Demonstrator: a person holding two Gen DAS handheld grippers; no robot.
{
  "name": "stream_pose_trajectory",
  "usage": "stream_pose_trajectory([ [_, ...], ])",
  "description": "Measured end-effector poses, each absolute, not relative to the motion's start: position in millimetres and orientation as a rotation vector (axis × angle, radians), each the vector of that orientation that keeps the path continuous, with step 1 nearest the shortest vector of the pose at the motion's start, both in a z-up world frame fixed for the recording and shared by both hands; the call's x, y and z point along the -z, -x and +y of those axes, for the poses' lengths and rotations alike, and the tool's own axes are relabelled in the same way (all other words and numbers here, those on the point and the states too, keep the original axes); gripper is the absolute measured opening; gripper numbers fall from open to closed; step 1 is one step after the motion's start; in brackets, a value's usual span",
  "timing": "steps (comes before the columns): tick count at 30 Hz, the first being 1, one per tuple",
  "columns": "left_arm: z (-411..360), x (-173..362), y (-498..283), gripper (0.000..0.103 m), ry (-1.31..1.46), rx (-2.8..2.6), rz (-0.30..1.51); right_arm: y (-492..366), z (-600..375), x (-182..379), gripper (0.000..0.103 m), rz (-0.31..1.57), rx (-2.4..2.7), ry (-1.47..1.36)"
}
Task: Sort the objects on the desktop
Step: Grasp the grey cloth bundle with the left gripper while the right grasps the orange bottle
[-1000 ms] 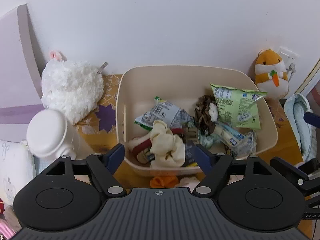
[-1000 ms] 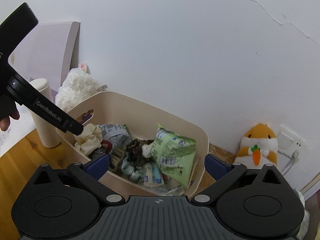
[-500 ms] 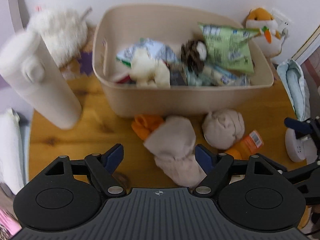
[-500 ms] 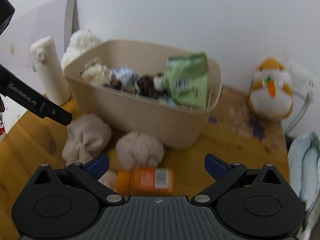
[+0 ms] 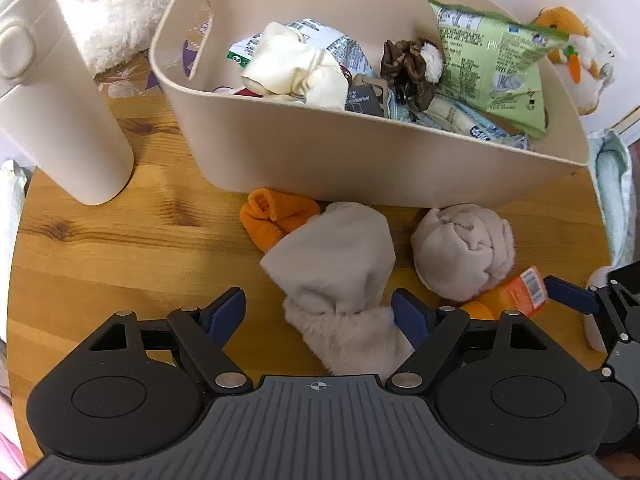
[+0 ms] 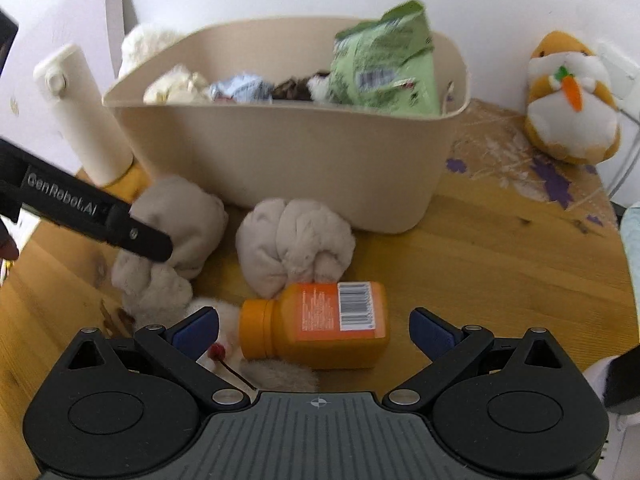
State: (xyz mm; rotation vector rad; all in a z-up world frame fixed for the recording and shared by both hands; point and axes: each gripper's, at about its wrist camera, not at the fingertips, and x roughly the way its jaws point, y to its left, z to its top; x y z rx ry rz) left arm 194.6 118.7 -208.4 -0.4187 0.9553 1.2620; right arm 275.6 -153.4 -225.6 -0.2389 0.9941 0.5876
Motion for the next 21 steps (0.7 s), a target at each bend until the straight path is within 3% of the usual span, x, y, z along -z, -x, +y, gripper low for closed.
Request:
stream_pose_trajectory([
  [7, 137.1, 228.0, -196.8, 0.081, 0.496, -1.296, 0.958, -286.5, -155.3, 242.1, 0.101, 1.019, -0.562, 0.242],
  [11, 139.7, 231.8, -194.9, 0.079, 0.508, -1.303, 0.930, -289.4, -160.6, 244.4, 0.090, 1.041, -0.568, 0.187],
  [15, 136.3, 230.6, -195.8, 0.056, 0.435, -1.139, 0.929, -291.3, -162.0, 245.8, 0.080, 1.038, -0.563, 0.161],
  [21, 132.3, 229.5, -189.7, 0.044, 0.456, -1.119, 0.924, -283.7, -160.4, 243.5, 0.079, 1.025, -0.574, 0.183],
])
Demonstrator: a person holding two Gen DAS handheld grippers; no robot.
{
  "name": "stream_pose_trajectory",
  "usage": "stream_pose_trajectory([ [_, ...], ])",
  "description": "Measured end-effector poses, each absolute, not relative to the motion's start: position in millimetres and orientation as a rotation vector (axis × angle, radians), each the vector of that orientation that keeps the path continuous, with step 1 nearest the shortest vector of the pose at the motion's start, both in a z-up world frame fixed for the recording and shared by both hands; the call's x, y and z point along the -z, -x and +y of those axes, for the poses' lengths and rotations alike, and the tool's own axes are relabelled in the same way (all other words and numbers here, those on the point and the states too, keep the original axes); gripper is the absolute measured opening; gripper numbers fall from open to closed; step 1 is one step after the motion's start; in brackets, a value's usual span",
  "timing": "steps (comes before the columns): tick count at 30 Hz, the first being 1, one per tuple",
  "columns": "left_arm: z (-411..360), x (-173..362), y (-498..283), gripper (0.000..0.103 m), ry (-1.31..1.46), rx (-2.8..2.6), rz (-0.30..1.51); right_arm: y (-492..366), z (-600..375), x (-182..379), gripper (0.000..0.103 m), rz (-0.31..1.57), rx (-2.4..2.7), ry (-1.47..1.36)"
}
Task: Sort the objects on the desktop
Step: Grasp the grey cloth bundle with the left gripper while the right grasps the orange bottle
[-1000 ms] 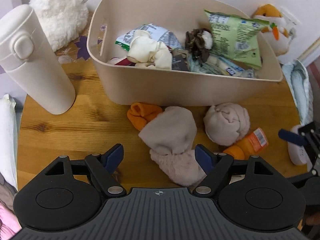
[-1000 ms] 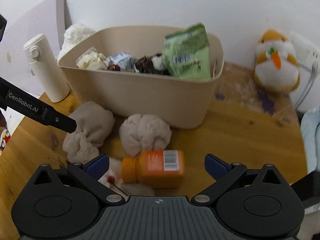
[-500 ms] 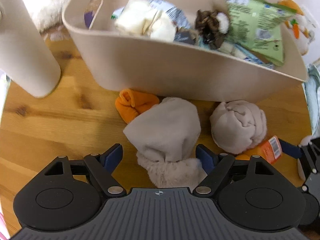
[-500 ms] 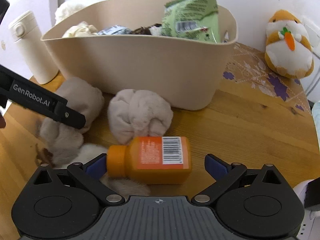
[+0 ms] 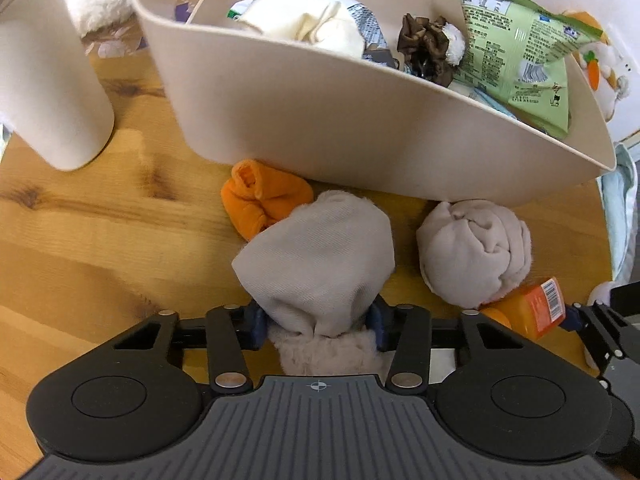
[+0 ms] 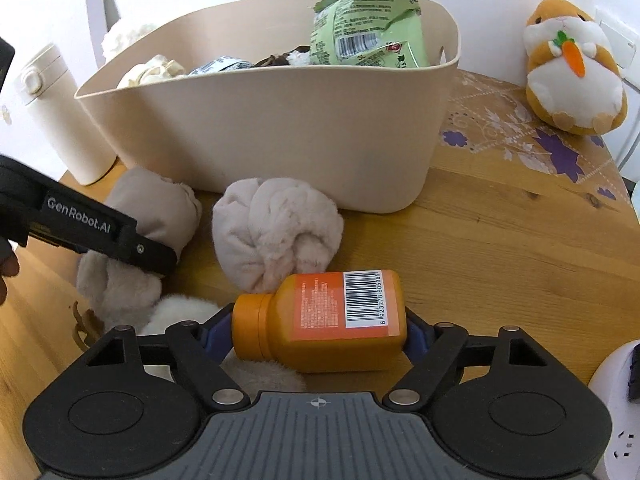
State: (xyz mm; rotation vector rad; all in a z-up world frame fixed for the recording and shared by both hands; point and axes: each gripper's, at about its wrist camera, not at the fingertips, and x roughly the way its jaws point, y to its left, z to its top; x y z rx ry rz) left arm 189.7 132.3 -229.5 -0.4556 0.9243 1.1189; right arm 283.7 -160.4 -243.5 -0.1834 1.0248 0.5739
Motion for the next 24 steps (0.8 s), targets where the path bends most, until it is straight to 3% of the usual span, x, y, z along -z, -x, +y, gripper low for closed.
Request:
stream_pose_trajectory([
  [9, 118.6, 218.3, -173.3, 0.035, 0.377, -1.102, 0.911, -271.6, -173.4, 233.6, 0.079, 1.020, -0.559, 0.165],
  [24, 77.3, 168.4, -144.4, 0.035, 0.126, -0.968, 0.839, -257.2, -192.3, 186.2, 0.079, 0.905, -0.555, 0.172],
])
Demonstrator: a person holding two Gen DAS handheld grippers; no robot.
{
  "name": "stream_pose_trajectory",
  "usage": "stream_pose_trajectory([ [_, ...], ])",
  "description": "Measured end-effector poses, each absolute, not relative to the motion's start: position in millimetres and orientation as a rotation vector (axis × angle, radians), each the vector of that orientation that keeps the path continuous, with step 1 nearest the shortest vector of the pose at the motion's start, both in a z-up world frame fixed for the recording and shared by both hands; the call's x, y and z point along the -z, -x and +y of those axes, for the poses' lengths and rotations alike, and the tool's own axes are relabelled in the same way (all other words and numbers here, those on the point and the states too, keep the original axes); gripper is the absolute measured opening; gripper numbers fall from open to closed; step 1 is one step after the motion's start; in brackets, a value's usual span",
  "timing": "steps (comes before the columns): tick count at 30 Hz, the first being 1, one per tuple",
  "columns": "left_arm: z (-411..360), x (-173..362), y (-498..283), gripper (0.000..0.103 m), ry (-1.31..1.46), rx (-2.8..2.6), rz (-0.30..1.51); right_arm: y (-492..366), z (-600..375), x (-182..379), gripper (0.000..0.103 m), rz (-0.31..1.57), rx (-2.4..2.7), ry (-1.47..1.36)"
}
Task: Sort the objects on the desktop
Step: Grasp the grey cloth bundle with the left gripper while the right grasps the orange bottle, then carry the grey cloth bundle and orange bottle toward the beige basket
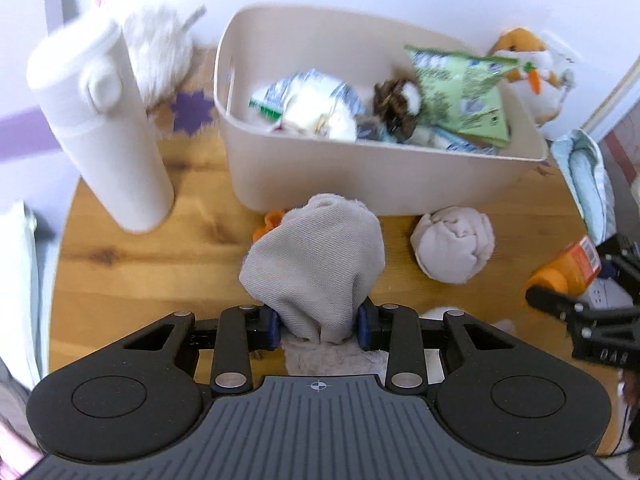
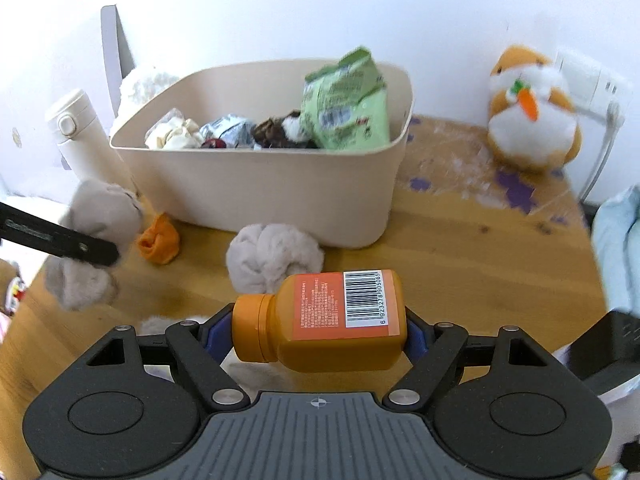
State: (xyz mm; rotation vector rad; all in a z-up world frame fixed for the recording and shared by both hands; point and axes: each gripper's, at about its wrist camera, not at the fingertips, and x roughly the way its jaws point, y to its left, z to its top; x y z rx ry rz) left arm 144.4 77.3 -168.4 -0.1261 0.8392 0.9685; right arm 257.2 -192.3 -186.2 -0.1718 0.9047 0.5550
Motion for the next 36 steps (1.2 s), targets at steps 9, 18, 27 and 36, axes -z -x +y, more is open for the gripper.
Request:
stream_pose_trajectory([
  [9, 69.9, 147.1, -144.5, 0.035, 0.026, -0.903, 0.786, -263.5, -201.8, 158.4, 0.079, 0.842, -0.552, 0.202],
  [18, 65.8, 116.0, -165.5, 0.035, -0.064, -0.864, 0.717, -281.7, -194.0, 137.1, 0.079, 0.747, -0.556, 0.237],
  [27, 76.0, 92.7, -205.1, 0.035, -0.135, -0.892, 0.643, -315.1, -171.4, 115.7, 0.079, 0.672, -0.566, 0.254],
  [36, 107.0, 92.2, -235.8, 0.035, -0.091, -0.953, 0.613, -342.0, -132.7, 115.3, 0.079, 0.655, -0.604, 0.254],
])
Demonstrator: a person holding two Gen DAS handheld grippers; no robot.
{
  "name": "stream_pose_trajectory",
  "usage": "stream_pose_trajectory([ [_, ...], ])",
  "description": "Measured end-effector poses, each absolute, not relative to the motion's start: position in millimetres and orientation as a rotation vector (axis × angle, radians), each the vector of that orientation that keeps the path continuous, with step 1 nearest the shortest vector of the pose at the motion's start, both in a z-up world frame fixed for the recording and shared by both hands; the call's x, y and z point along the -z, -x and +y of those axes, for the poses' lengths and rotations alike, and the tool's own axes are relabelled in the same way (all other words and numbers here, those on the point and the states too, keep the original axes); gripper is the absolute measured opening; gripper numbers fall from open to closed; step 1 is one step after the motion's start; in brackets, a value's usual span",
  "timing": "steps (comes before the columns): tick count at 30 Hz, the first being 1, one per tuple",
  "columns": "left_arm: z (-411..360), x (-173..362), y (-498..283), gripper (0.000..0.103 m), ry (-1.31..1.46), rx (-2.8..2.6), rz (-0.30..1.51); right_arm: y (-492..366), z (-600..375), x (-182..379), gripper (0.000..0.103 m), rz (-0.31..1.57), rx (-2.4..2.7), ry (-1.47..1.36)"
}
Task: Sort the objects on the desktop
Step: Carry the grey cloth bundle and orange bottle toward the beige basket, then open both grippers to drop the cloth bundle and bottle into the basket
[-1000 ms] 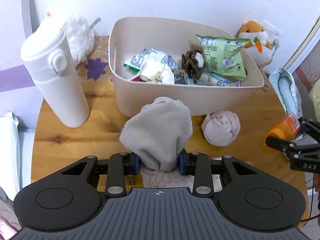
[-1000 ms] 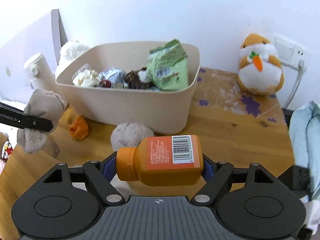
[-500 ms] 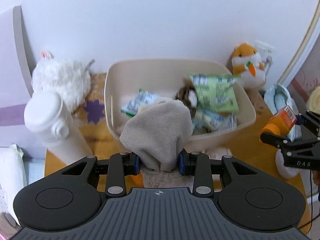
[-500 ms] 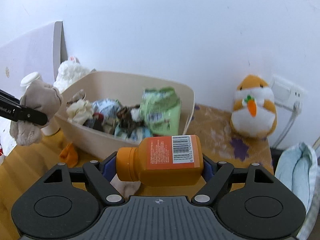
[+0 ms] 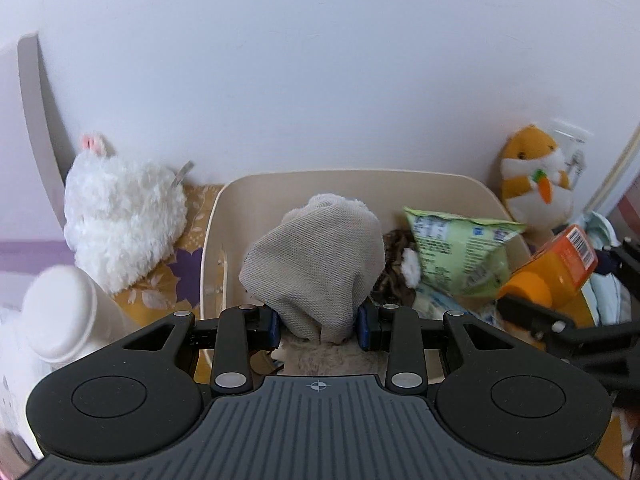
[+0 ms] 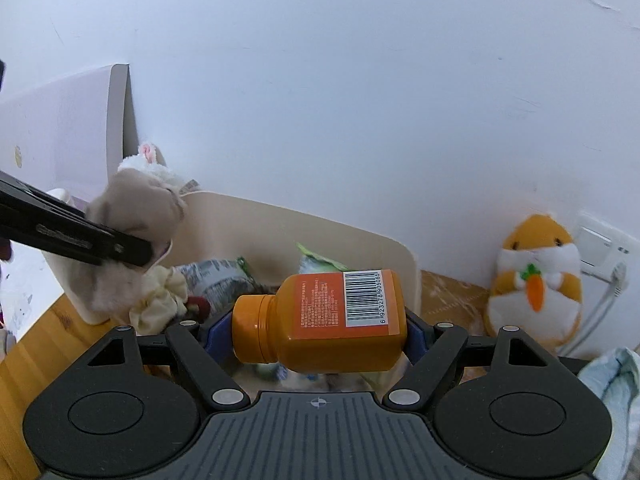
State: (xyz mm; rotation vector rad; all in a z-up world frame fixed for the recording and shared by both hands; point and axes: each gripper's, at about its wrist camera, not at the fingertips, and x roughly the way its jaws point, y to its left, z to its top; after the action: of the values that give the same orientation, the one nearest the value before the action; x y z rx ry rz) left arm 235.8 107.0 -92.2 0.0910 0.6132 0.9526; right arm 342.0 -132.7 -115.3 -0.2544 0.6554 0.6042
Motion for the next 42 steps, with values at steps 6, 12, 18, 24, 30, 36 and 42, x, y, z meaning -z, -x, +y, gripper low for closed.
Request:
stream_pose_trajectory([
  [6, 128.2, 114.7, -252.0, 0.035, -0.143, -0.986, 0.655, -364.0, -100.7, 134.7, 0.079, 0.737, -0.597, 0.240],
  [12, 131.2, 126.1, -259.8, 0.038, -0.202, -0.991, 0.651, -373.3, -89.0, 158.3, 0.079, 0.807, -0.557, 0.261],
  [18, 128.0, 132.5, -259.3, 0.070, -0.268, -0.956, 0.624, -370.0, -92.4, 170.0, 0.083, 0.836, -0.513, 0.293],
  [24, 116.4, 136.5, -252.3, 0.077, -0.315, -0.929, 0.592, -364.0, -102.7, 159.2, 0.095, 0.798, -0.487, 0.273],
  [30, 98.8, 135.7, -232.0, 0.077, -0.390, -0.903, 0.543, -354.6, -121.9, 141.2, 0.103, 0.770, -0.483, 0.185],
  [36, 80.1, 133.9, -207.2, 0.082, -0.414, -0.872, 0.488, -335.6, -134.0, 130.5, 0.103, 0.742, -0.507, 0.137],
  [42, 78.2, 145.8, -186.5, 0.083, -0.407, -0.861, 0.509, -306.2, -139.6, 142.4, 0.103, 0.736, -0.580, 0.179],
])
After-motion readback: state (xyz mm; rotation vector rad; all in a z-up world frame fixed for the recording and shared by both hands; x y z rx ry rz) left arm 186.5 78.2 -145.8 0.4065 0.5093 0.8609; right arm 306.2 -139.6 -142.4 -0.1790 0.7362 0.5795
